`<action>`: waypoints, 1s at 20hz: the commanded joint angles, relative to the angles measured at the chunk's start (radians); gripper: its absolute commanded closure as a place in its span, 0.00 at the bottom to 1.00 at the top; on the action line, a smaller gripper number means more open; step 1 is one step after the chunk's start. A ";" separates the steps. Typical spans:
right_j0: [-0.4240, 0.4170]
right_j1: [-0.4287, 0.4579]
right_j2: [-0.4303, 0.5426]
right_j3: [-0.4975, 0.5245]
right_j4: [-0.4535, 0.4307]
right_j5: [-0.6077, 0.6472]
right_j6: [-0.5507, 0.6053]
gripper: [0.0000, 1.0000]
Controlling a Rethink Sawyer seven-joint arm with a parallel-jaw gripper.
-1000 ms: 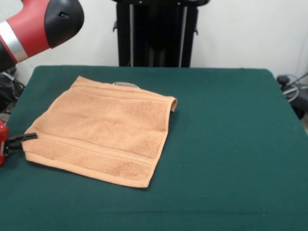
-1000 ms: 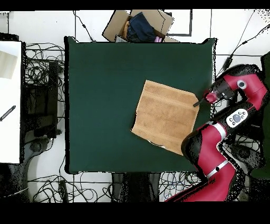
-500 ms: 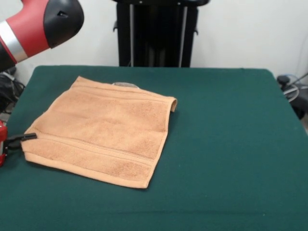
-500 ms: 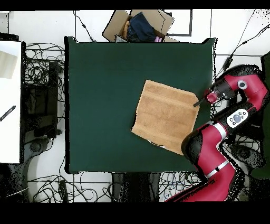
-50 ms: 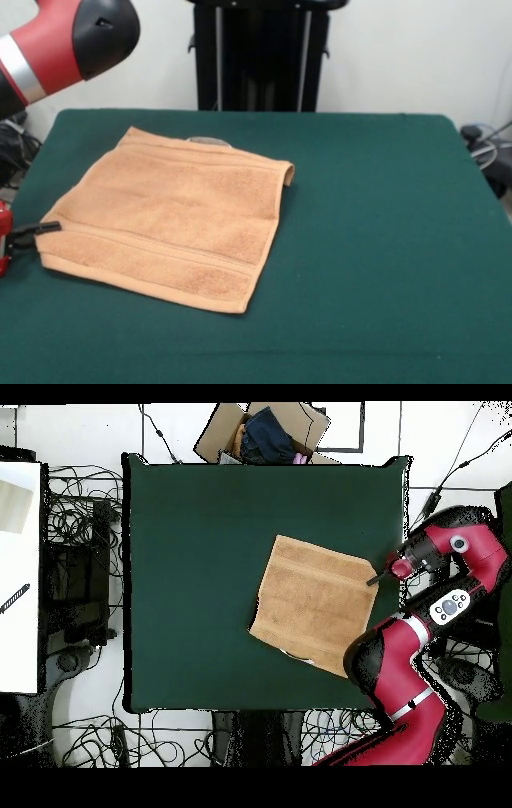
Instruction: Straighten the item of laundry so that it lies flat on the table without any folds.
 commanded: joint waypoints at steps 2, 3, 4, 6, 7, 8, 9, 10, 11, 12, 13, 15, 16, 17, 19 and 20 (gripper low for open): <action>0.024 0.149 -0.115 -0.113 -0.148 -0.646 -0.222 0.00; 0.023 0.149 -0.113 -0.114 -0.147 -0.641 -0.236 0.00; 0.023 0.150 -0.113 -0.114 -0.146 -0.643 -0.230 0.00; 0.022 0.150 -0.111 -0.115 -0.140 -0.647 -0.239 0.00; 0.022 0.150 -0.111 -0.115 -0.144 -0.642 -0.238 0.00; 0.023 0.149 -0.113 -0.113 -0.148 -0.641 -0.233 0.00; 0.025 0.148 -0.117 -0.110 -0.159 -0.634 -0.220 0.00; 0.030 0.144 -0.127 -0.103 -0.175 -0.628 -0.215 0.00; 0.031 0.143 -0.127 -0.102 -0.181 -0.615 -0.219 0.00; 0.032 0.142 -0.128 -0.102 -0.181 -0.615 -0.228 0.00; 0.033 0.142 -0.129 -0.101 -0.181 -0.614 -0.226 0.00; 0.034 0.140 -0.130 -0.102 -0.175 -0.617 -0.231 0.00; 0.033 0.140 -0.128 -0.104 -0.170 -0.619 -0.233 0.00; 0.035 0.139 -0.130 -0.103 -0.171 -0.620 -0.241 0.00; 0.037 0.137 -0.131 -0.102 -0.173 -0.624 -0.259 0.00; 0.039 0.137 -0.131 -0.102 -0.175 -0.625 -0.269 0.00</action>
